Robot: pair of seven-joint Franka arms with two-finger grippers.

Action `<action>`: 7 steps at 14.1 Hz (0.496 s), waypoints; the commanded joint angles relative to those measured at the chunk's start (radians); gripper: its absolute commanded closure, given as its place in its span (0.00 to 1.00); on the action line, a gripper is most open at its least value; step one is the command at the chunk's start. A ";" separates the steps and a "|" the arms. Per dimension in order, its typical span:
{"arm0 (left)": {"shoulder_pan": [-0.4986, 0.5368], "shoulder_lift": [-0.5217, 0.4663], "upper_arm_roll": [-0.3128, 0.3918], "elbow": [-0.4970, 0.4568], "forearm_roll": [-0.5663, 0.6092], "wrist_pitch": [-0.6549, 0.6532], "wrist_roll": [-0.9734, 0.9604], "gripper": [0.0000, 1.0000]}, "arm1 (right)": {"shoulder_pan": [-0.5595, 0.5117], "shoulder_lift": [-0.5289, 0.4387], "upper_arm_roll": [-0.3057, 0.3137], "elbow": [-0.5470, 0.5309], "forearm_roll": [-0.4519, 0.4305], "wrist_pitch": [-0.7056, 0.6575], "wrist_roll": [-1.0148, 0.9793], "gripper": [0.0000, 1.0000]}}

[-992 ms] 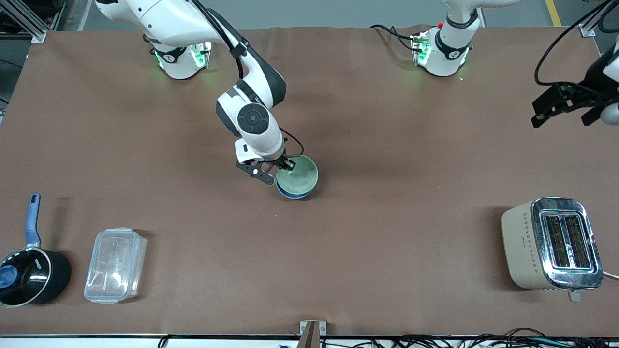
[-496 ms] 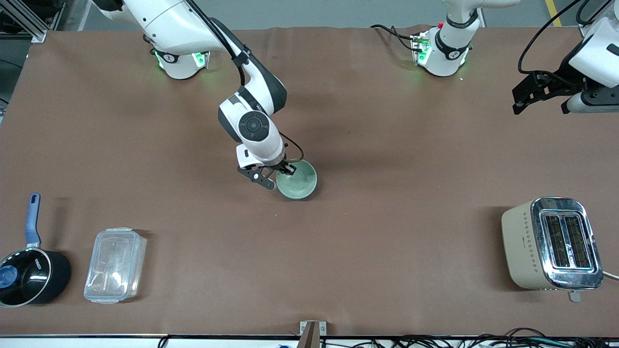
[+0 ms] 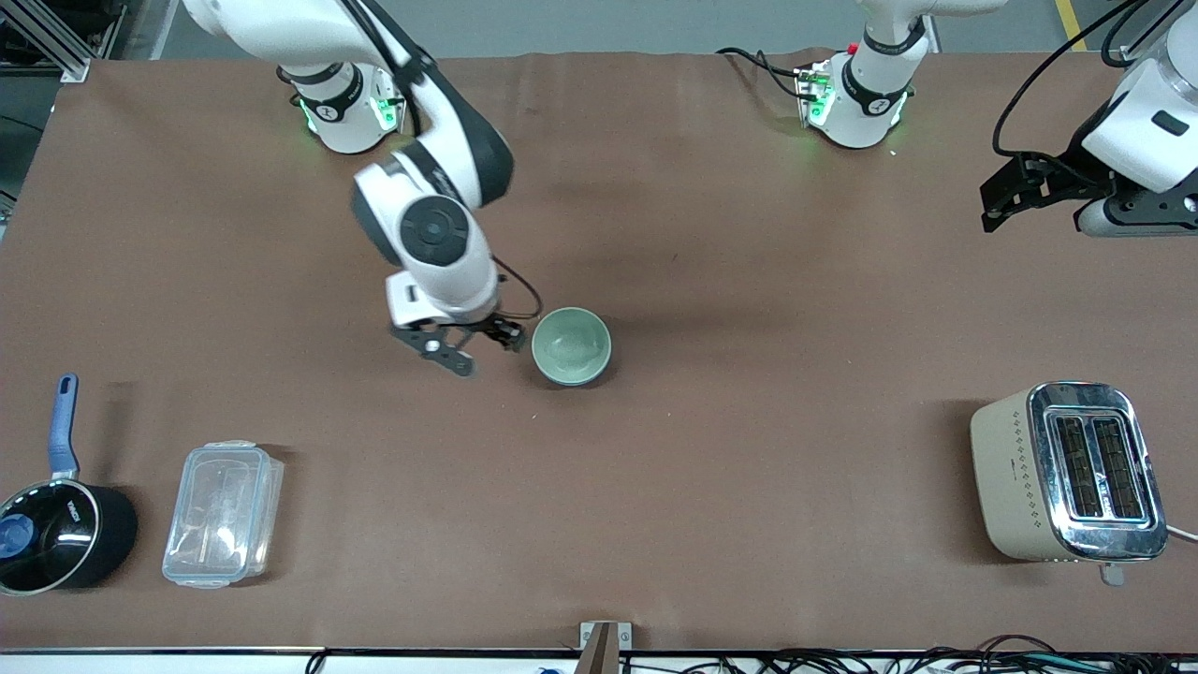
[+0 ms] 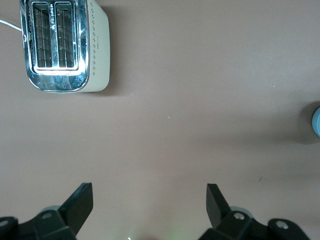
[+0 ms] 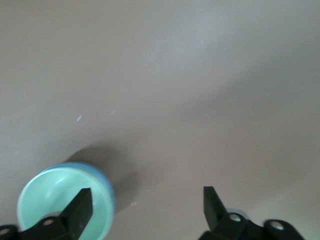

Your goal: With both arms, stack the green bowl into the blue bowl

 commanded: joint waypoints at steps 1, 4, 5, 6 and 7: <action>-0.004 0.007 0.003 0.021 -0.004 -0.003 0.006 0.00 | -0.108 -0.132 0.015 -0.033 -0.039 -0.097 -0.192 0.00; 0.001 0.004 0.003 0.018 -0.006 -0.003 -0.007 0.00 | -0.232 -0.241 0.011 -0.036 -0.039 -0.154 -0.449 0.00; 0.002 0.002 0.003 0.016 -0.006 -0.004 -0.009 0.00 | -0.272 -0.276 0.006 -0.036 -0.034 -0.168 -0.535 0.00; 0.010 0.004 0.003 0.016 -0.007 -0.004 0.008 0.00 | -0.301 -0.310 -0.006 -0.036 -0.028 -0.186 -0.620 0.00; 0.010 0.005 0.003 0.016 -0.007 -0.004 0.008 0.00 | -0.308 -0.339 -0.038 -0.035 -0.020 -0.200 -0.686 0.00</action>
